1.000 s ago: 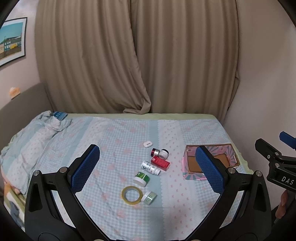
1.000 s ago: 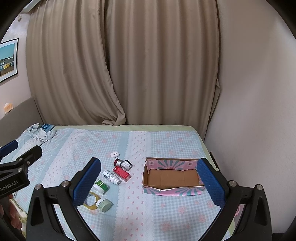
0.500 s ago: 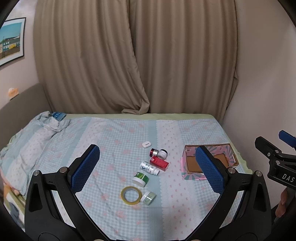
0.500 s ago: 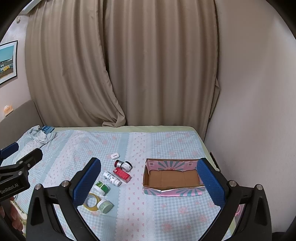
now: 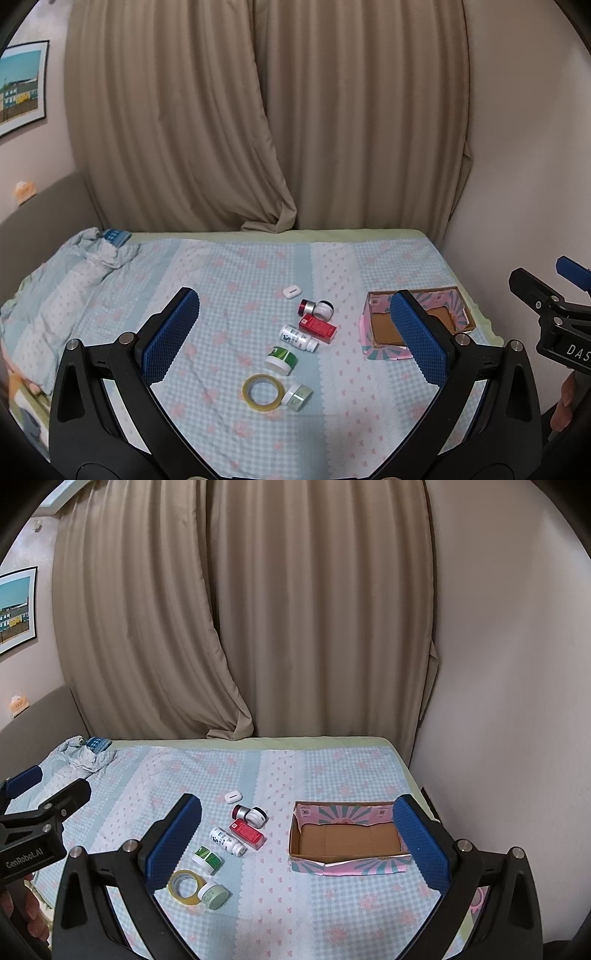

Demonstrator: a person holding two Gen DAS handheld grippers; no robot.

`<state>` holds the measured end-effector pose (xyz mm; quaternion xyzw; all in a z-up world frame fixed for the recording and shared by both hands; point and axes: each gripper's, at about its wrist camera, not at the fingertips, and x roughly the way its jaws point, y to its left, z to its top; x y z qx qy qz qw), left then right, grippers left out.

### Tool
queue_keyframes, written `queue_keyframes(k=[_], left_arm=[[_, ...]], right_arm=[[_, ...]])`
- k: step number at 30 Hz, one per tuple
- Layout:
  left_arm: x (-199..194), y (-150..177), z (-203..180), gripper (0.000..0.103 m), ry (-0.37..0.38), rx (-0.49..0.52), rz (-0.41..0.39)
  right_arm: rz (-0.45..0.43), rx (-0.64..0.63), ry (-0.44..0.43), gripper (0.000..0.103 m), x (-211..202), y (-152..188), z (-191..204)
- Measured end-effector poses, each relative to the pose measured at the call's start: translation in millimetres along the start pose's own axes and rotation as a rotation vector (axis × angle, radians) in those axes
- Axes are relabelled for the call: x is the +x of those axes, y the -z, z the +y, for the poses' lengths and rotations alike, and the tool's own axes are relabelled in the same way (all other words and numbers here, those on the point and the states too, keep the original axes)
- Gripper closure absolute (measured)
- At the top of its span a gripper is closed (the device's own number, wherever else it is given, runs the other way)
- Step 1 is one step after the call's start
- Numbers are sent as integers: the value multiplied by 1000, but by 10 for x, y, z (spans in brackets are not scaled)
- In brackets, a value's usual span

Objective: Organize rigid objects

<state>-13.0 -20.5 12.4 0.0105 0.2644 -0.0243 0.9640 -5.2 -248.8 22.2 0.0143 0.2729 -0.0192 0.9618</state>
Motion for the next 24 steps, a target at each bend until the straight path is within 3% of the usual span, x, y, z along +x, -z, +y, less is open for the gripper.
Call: queue_keyframes(k=[20, 24], left_arm=[[-26, 12, 7, 0, -4, -5, 0], [41, 41, 33, 0, -11, -2, 41]], right_arm=[[-12, 6, -24, 0, -21, 26, -41], [11, -15, -33, 0, 52, -25, -48]])
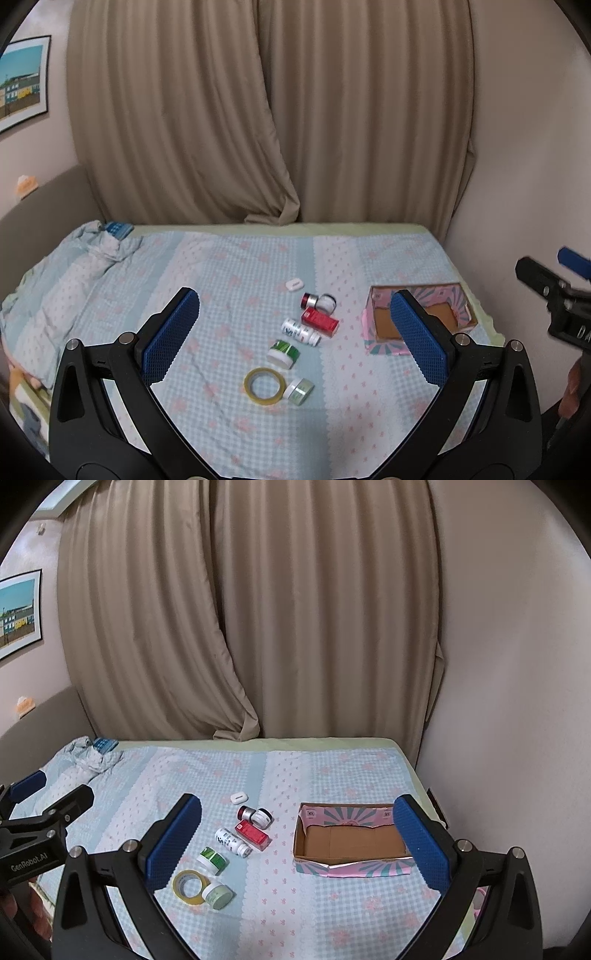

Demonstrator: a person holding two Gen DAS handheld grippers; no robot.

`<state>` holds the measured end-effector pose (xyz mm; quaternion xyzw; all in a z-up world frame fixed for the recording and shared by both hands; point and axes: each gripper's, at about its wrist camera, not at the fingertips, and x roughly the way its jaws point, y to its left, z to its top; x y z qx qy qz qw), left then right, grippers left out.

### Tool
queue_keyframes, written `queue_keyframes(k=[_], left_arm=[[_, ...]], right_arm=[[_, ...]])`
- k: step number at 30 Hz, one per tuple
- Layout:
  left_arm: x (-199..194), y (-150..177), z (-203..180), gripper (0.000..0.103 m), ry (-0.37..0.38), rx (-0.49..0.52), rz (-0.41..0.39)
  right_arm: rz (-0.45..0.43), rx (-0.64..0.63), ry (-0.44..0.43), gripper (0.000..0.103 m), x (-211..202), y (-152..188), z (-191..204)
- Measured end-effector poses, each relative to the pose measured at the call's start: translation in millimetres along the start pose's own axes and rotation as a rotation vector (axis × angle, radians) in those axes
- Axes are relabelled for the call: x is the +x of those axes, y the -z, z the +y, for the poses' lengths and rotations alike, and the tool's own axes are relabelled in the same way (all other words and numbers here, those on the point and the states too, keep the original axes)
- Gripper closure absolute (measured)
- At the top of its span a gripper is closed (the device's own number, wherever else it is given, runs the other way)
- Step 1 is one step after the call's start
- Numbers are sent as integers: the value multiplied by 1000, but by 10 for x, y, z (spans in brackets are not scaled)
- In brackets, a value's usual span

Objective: Organize rigid objects

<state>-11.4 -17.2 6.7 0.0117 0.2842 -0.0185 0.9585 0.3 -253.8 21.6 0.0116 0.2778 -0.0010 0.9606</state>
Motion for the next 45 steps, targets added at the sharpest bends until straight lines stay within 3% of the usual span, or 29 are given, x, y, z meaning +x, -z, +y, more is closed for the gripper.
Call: queue_keyframes(k=[6, 14, 23, 27, 30, 33, 38, 43, 45], left_arm=[[379, 302, 145, 0, -72, 90, 115], [1072, 1118, 495, 0, 41, 205, 333], [2090, 1974, 659, 0, 132, 365, 501], [2548, 2298, 639, 0, 159, 431, 545], [2819, 2488, 629, 0, 178, 450, 569], [3098, 2683, 632, 0, 195, 457, 600], [3399, 2863, 616, 0, 209, 465, 614], [3685, 2951, 627, 1, 221, 482, 634], [3782, 2945, 651, 1, 228, 474, 639]], right_arm=[[55, -55, -58, 0, 333, -32, 47], [194, -139, -180, 0, 1177, 176, 365], [331, -300, -342, 0, 2240, 563, 736], [406, -394, -409, 0, 2818, 776, 894], [460, -441, -434, 7, 3196, 909, 976], [508, -509, -441, 7, 3635, 1081, 1101], [586, -612, -466, 20, 4217, 1370, 1256], [637, -678, -502, 21, 4624, 1583, 1396], [652, -706, -520, 27, 4778, 1665, 1471]])
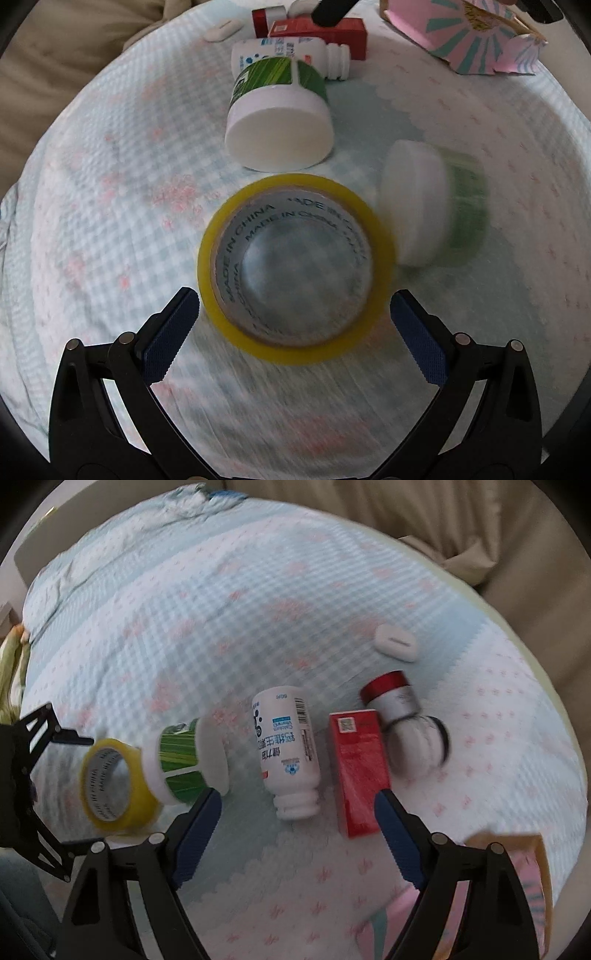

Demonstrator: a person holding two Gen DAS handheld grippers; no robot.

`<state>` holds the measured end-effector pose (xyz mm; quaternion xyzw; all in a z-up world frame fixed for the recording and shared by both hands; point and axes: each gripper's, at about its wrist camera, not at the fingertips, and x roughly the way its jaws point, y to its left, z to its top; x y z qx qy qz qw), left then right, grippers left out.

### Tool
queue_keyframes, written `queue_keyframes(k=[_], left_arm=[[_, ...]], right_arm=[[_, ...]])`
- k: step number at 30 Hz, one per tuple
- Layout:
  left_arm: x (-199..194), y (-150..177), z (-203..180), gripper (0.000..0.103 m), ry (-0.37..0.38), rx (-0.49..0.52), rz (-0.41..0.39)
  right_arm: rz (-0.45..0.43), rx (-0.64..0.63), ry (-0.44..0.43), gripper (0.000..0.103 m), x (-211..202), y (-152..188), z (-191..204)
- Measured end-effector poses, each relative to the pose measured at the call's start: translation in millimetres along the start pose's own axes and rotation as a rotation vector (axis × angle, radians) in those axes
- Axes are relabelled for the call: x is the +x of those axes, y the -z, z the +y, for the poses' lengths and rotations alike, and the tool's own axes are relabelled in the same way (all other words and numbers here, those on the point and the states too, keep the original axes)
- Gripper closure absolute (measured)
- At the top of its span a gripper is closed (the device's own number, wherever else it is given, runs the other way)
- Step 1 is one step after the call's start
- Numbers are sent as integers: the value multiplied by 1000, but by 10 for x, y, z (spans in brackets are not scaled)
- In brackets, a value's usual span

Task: Organize rigid objects
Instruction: 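Grasp the yellow tape roll with the left tool while the right tool grasps the white bottle, then carry tape and bottle into the pink box and open both tools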

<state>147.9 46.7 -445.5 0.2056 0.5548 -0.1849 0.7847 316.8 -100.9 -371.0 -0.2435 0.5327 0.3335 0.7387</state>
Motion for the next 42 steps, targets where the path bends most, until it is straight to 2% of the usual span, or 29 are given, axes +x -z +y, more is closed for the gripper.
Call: queue_keyframes(k=[4, 12, 14, 16, 29, 33, 34, 38, 42], left_arm=[[99, -101, 80, 0, 53, 2, 0], [305, -375, 85, 0, 111, 57, 9], [353, -446, 83, 1, 112, 73, 8], [387, -504, 56, 7, 121, 86, 8], [403, -619, -34, 7, 102, 53, 12], [369, -609, 49, 7, 84, 14, 10], [267, -483, 58, 7, 85, -4, 7], [72, -369, 242, 7, 90, -124, -4], [-160, -303, 409, 8, 57, -202, -27]], right_arm=[[30, -38, -28, 31, 220, -84, 10], [91, -114, -74, 49, 587, -245, 53], [105, -131, -74, 50, 669, -272, 69], [98, -149, -75, 50, 704, -302, 97], [111, -103, -77, 53, 872, -439, 26], [102, -84, -56, 54, 825, -406, 39], [100, -78, -49, 54, 800, -378, 54], [87, -26, -29, 54, 663, -352, 70], [62, 69, -31, 56, 441, -317, 9]])
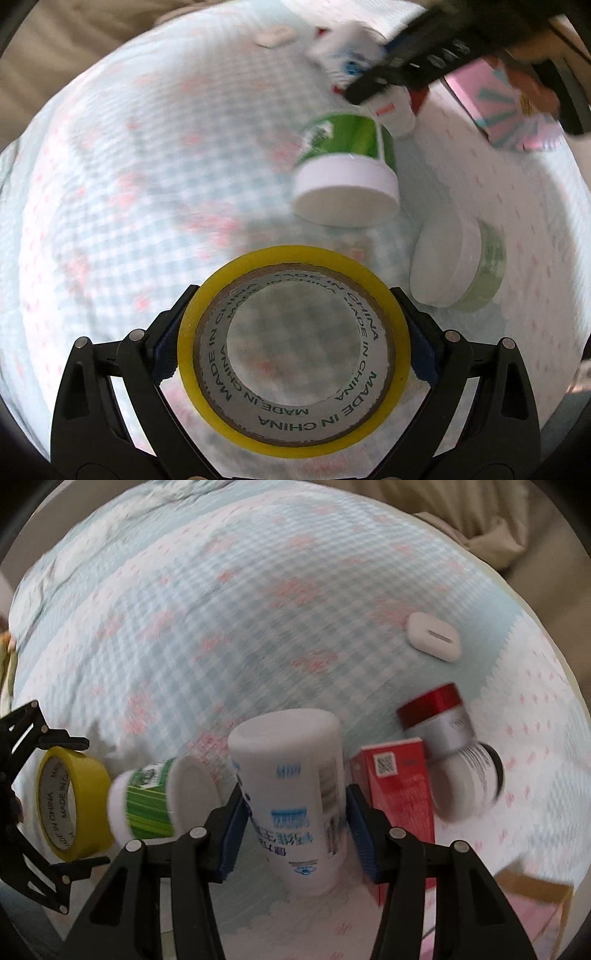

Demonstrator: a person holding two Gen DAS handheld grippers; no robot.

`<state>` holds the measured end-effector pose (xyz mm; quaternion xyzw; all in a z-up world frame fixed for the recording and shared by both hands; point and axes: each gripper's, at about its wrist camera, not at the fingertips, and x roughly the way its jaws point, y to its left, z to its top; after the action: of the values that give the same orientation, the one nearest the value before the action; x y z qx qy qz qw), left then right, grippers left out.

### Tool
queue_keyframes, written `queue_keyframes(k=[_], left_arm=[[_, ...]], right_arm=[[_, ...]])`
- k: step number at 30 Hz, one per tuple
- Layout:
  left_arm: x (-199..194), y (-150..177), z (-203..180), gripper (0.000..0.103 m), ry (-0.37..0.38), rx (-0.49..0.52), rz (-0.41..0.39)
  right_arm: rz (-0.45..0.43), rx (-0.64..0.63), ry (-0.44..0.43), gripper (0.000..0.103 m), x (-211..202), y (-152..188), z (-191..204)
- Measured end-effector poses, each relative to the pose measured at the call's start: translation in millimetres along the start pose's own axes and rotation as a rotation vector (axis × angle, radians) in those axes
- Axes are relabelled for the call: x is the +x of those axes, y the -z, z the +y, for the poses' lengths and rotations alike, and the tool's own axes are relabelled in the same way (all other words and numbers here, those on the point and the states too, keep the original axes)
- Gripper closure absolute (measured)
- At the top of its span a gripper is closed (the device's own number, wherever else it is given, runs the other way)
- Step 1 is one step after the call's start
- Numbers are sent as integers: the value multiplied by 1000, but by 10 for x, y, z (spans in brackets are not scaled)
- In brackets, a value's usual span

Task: Organize rigid objects
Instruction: 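Carry tape and bottle into the pink box and open both tools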

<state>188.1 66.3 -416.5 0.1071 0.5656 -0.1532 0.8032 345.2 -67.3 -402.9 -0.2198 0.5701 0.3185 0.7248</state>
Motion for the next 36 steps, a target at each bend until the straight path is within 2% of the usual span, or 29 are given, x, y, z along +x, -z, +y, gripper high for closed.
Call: queue_keyframes(k=[4, 6, 10, 17, 22, 28, 32, 36], left_arm=[[-357, -3, 117, 8, -21, -57, -42], [-564, -45, 175, 8, -20, -74, -68], [-989, -79, 179, 8, -23, -73, -106], [-1690, -494, -45, 7, -12, -47, -189], [-2068, -1004, -502, 7, -5, -12, -243], [-2279, -1561, -1286, 7, 23, -3, -284], [-2153, -1941, -1833, 7, 61, -15, -272], [-1818, -2317, -2366, 7, 97, -31, -231]], right_arm=[[-40, 107, -2, 56, -311, 63, -5], [-65, 155, -1, 56, -465, 104, 125], [-116, 258, 3, 57, -860, 229, 261], [-155, 461, -21, 57, -1681, 565, 242], [-213, 630, -44, 57, -2298, 983, -62], [-272, 727, -12, 57, -2937, 1586, -614], [-276, 769, -3, 56, -3185, 2029, -1076], [-259, 820, -12, 56, -3211, 2450, -1509]])
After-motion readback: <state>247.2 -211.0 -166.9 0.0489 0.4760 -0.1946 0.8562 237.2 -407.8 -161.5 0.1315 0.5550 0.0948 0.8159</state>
